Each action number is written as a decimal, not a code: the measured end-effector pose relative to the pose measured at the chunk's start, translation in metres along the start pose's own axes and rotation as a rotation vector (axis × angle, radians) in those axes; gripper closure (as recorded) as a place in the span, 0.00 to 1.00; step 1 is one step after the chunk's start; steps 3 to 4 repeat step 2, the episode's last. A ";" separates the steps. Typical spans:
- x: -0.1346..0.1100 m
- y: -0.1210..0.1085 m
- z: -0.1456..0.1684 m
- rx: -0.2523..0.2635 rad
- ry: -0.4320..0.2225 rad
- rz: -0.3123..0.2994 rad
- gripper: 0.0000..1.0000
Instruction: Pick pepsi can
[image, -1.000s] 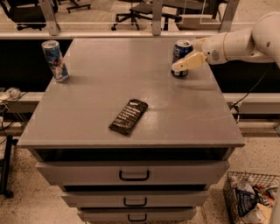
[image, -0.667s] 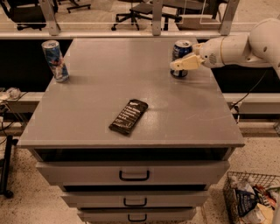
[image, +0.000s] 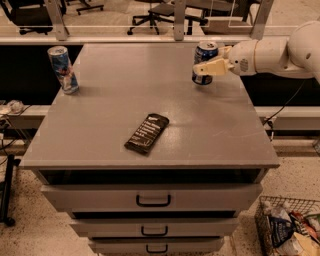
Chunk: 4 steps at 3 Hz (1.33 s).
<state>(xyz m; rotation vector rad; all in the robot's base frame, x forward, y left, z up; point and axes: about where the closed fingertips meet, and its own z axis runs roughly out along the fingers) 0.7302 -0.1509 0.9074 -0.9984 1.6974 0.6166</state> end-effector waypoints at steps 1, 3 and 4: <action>-0.071 0.033 -0.032 -0.036 -0.110 -0.003 1.00; -0.074 0.034 -0.031 -0.039 -0.111 0.010 1.00; -0.074 0.034 -0.031 -0.039 -0.111 0.010 1.00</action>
Offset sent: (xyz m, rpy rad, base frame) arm -0.0623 0.0076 0.1203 0.1531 0.0138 0.0085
